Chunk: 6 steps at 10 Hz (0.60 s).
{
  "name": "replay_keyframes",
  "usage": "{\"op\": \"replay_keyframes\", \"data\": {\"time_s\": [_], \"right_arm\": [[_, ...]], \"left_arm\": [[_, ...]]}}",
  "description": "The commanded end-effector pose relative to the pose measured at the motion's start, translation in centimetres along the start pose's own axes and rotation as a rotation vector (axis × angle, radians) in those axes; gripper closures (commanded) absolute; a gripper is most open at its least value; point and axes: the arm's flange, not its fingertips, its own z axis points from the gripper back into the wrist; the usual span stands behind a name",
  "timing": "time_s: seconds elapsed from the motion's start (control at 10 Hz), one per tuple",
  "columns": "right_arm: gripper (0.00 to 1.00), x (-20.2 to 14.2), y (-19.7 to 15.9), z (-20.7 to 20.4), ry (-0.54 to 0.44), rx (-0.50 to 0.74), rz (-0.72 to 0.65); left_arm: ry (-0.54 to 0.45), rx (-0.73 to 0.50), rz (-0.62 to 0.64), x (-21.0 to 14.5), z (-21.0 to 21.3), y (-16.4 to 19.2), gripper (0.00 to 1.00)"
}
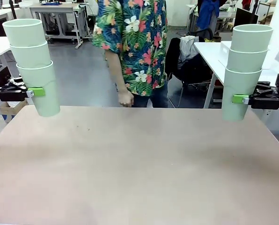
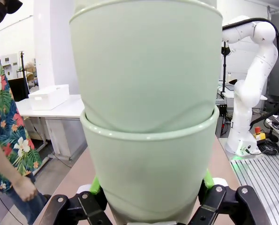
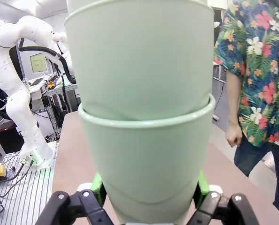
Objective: Stack the cups and store them in the basket.
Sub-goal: Place the stack of Reusable plastic cups into the Pantry Basket.
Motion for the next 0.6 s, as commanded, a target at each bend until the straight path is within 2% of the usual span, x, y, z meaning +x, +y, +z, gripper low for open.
{"op": "replay_keyframes", "data": {"time_s": [0.0,0.5], "right_arm": [[0.13,0.25,0.01,0.04,-0.002,-0.005,0.005],[0.13,0.25,0.01,0.04,-0.002,-0.005,0.005]], "left_arm": [[-0.003,-0.003,-0.01,0.39,-0.07,-0.15,0.13],[-0.003,-0.003,-0.01,0.39,-0.07,-0.15,0.13]]}}
